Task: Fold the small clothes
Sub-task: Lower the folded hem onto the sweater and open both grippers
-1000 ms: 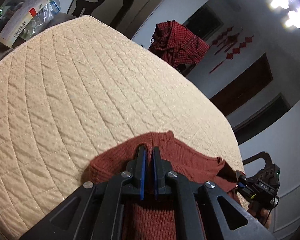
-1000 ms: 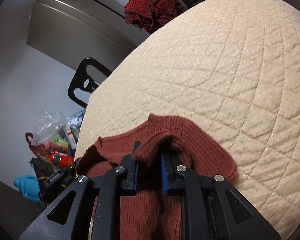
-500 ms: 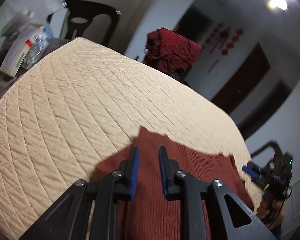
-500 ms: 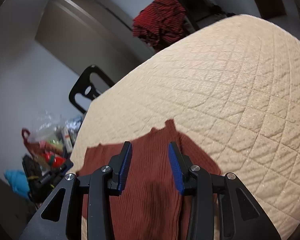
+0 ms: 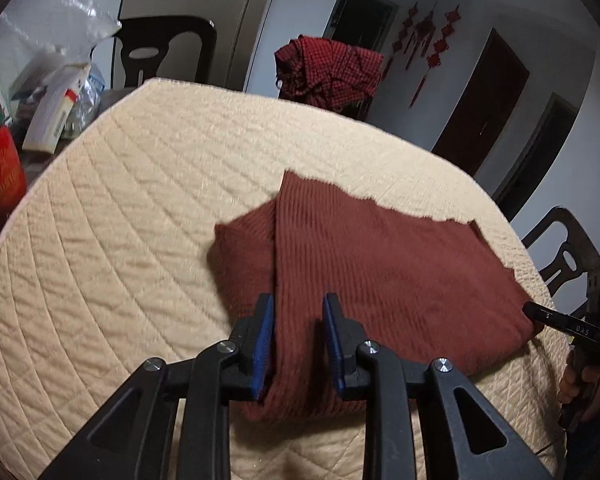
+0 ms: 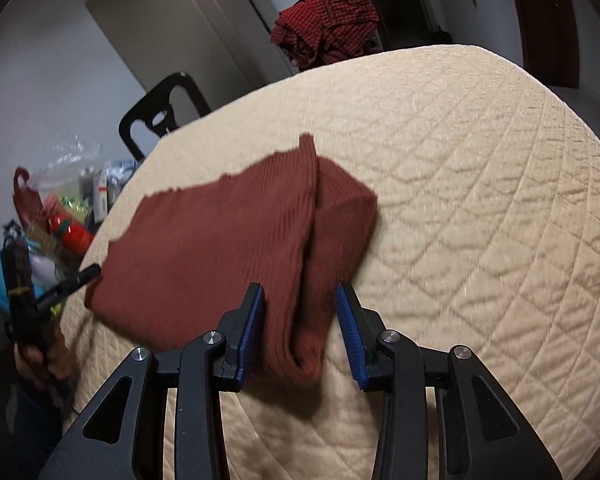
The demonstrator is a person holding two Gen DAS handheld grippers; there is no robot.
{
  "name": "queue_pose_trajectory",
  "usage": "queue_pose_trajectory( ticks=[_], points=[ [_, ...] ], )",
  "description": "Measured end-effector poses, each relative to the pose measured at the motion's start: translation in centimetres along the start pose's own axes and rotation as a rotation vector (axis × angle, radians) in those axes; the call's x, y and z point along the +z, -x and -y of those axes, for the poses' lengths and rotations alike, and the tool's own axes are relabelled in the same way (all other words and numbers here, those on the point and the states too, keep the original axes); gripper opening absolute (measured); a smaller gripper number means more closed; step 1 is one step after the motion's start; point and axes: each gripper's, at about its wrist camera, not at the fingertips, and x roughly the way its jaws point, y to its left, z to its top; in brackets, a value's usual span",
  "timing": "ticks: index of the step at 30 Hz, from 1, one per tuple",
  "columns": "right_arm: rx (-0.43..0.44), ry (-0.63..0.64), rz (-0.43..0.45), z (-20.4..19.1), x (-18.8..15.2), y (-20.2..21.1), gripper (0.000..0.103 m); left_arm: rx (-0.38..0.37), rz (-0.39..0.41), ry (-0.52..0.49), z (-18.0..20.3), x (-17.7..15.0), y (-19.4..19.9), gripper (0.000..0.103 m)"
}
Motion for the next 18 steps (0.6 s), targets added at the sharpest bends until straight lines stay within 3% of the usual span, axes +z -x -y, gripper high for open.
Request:
queue_pose_trajectory(
  ticks=[1,3,6,9,12,18],
  points=[
    [0.008,0.000,0.001,0.0,0.0,-0.1,0.011,0.004,-0.010,-0.002,0.0,-0.2,-0.3,0.027],
    [0.013,-0.003,0.009,-0.1,0.2,0.1,0.008,0.019,-0.015,-0.005,0.1,-0.5,-0.6,0.027],
    [-0.023,0.067,0.053,-1.4,0.5,0.9,0.008,0.042,-0.004,-0.021,0.5,-0.8,-0.5,0.026],
    [-0.036,0.009,0.008,0.3,0.6,-0.6,0.008,0.049,-0.006,-0.021,0.5,-0.9,-0.5,0.025],
    [0.004,-0.071,0.024,1.7,0.3,-0.2,0.010,0.059,-0.004,-0.016,0.5,-1.1,-0.2,0.025],
    [-0.081,-0.015,0.064,0.3,0.0,2.1,0.015,0.086,0.006,-0.046,0.9,-1.4,1.0,0.025]
  ],
)
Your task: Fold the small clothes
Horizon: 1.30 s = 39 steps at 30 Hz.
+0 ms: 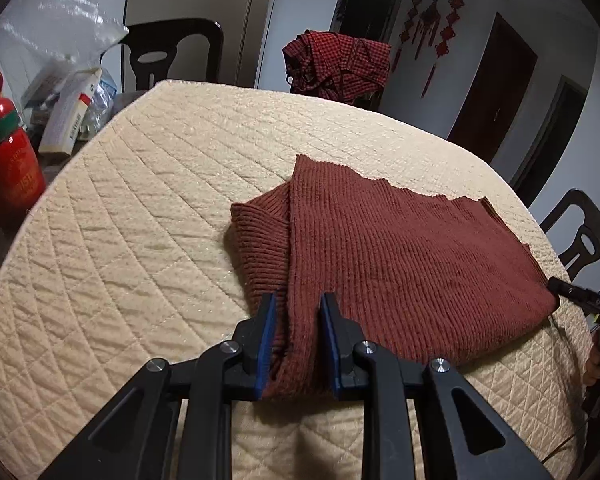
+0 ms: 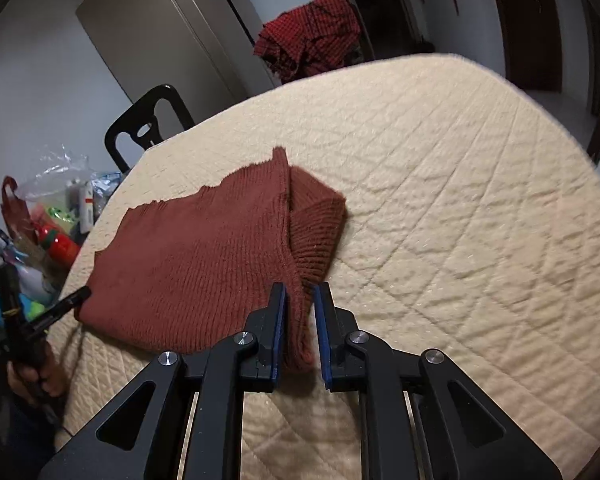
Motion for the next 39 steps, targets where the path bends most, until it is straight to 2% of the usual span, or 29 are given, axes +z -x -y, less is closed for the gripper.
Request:
queue_pose_trajectory(
  ticks=[4,9,12,13,15,24,29,34,37,39],
  points=[
    [-0.003,0.051,0.057,-1.7,0.3,1.7,0.015,-0.022,0.041,-0.018,1.1,1.2,1.3,0.025],
    [0.046,0.078,0.012,-3.4,1.6,-1.9,0.015,-0.061,0.049,-0.082,3.9,3.4,-0.4,0.025],
    [0.019,0.013,-0.025,-2.0,1.8,-4.2,0.012,0.003,-0.008,-0.084,3.8,3.6,-3.2,0.025],
    [0.041,-0.011,-0.014,-1.3,1.8,-4.4,0.010,0.014,-0.032,-0.069,3.3,3.3,-4.0,0.025],
    [0.053,-0.047,-0.011,-0.5,1.8,-4.2,0.003,0.001,-0.012,-0.051,2.5,2.7,-4.1,0.025],
    [0.017,-0.008,0.001,-2.5,2.7,-3.0,0.006,0.002,0.001,-0.040,3.0,2.7,-2.2,0.025],
    [0.067,0.062,-0.018,-5.1,0.5,-1.6,0.007,-0.050,0.004,-0.065,4.6,1.3,-0.1,0.025],
    [0.132,0.164,-0.089,-9.0,-2.3,-3.0,0.007,-0.119,-0.026,-0.147,8.6,-0.6,-0.3,0.025],
    [0.120,0.157,-0.114,-8.2,-2.9,-3.8,0.007,-0.073,-0.075,-0.174,9.1,-1.5,-1.9,0.025],
    [0.118,0.120,-0.106,-6.7,-2.9,-3.3,0.007,-0.081,-0.061,-0.184,8.9,-1.8,-1.8,0.025]
  ],
)
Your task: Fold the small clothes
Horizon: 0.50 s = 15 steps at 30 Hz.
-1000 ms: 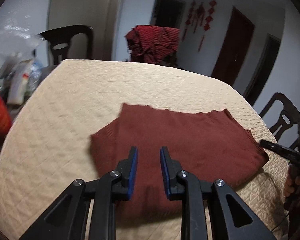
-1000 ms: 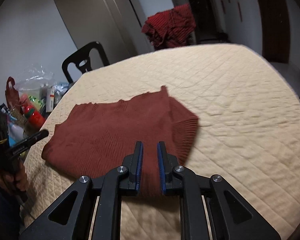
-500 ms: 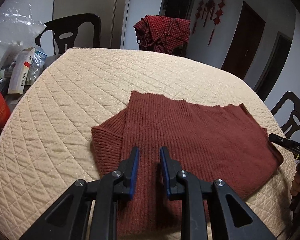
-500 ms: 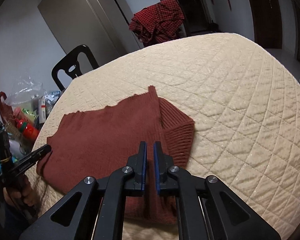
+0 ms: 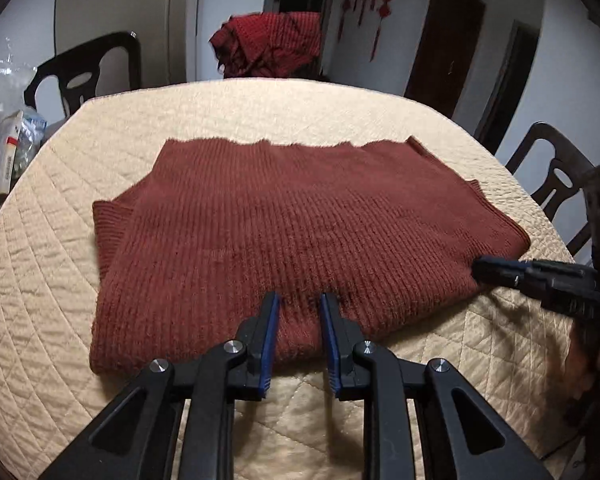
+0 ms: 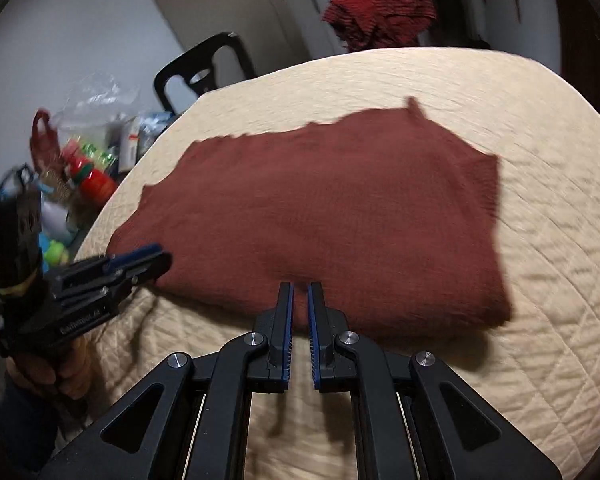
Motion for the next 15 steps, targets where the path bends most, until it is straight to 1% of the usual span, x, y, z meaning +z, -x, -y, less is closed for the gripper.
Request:
queue_pose_trajectory(
  ticks=[3,5,7,10,12,14,15],
  points=[
    [-0.042,-0.057,0.029,2.1,-0.4,1.6,0.007,-0.003,-0.002,0.018,-0.1,-0.3,0.6,0.025],
    [-0.026,-0.101,0.043,2.8,-0.6,2.5,0.007,-0.030,0.005,0.037,0.2,-0.2,1.2,0.025],
    [-0.021,-0.090,0.061,2.0,-0.6,2.9,0.007,-0.065,0.021,0.029,1.4,0.3,1.3,0.025],
    [0.015,-0.059,0.054,0.5,-0.6,2.2,0.007,-0.111,0.007,-0.017,4.1,0.6,0.3,0.025],
    [0.011,-0.054,0.045,0.2,-0.6,1.7,0.007,-0.115,-0.015,-0.042,5.2,0.5,-0.7,0.025],
    [-0.012,-0.071,0.053,1.1,-0.7,1.7,0.007,-0.100,-0.032,-0.043,5.4,0.3,-1.6,0.025],
    [-0.028,-0.086,0.053,1.7,-0.8,1.7,0.007,-0.106,-0.029,-0.040,5.4,0.3,-1.5,0.025]
  ],
)
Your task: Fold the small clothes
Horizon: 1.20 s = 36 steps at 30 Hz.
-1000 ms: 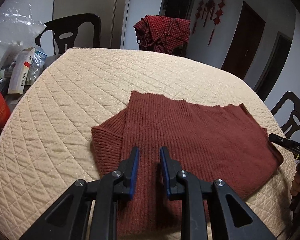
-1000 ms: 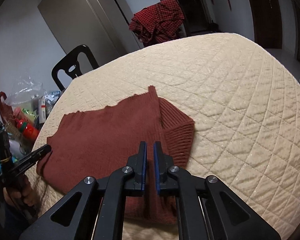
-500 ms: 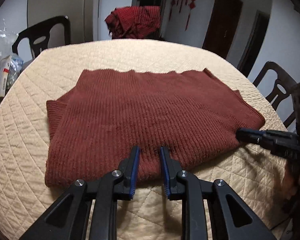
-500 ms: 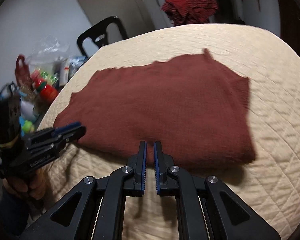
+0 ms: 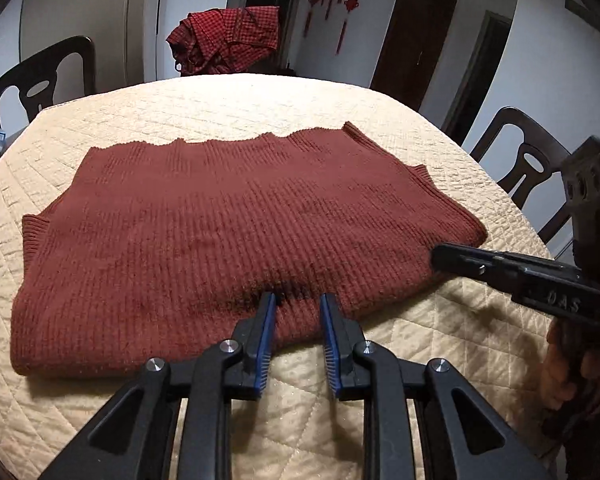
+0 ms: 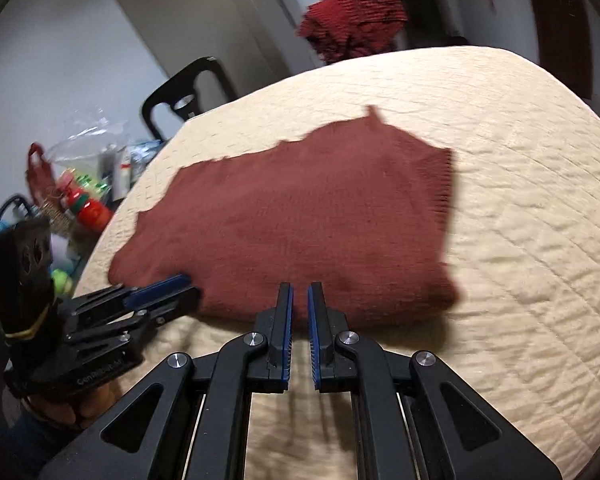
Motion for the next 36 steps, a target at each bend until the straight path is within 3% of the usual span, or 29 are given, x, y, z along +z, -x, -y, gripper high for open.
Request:
queue_pose_trajectory(
  ticks=[3,7,14,21,24,27,31,36],
  points=[
    [0.031,-0.082,0.016,2.3,-0.1,1.2,0.007,0.009,0.006,0.003,-0.2,0.0,0.9,0.025],
    [-0.004,-0.083,0.084,3.1,0.0,3.2,0.007,0.071,0.072,0.039,-2.2,-0.4,3.5,0.025],
    [-0.047,-0.131,0.061,4.7,-0.4,2.3,0.007,0.199,0.070,0.194,-8.3,-2.8,5.3,0.025],
    [-0.017,-0.167,0.061,5.3,-0.5,2.3,0.007,0.159,0.077,0.257,-9.8,-3.7,5.0,0.025],
    [-0.034,-0.163,0.056,5.0,-0.5,2.9,0.007,0.189,0.064,0.226,-9.2,-3.6,5.5,0.025],
    [-0.029,-0.140,0.069,4.2,-0.8,4.0,0.018,0.208,0.076,0.218,-8.9,-3.5,6.6,0.025],
    [-0.034,-0.125,0.089,3.4,-1.2,5.0,0.019,0.235,0.093,0.211,-8.6,-3.6,7.9,0.026],
    [-0.014,-0.123,0.074,2.7,-1.7,4.9,0.019,0.230,0.104,0.221,-8.3,-4.1,8.8,0.038]
  ],
)
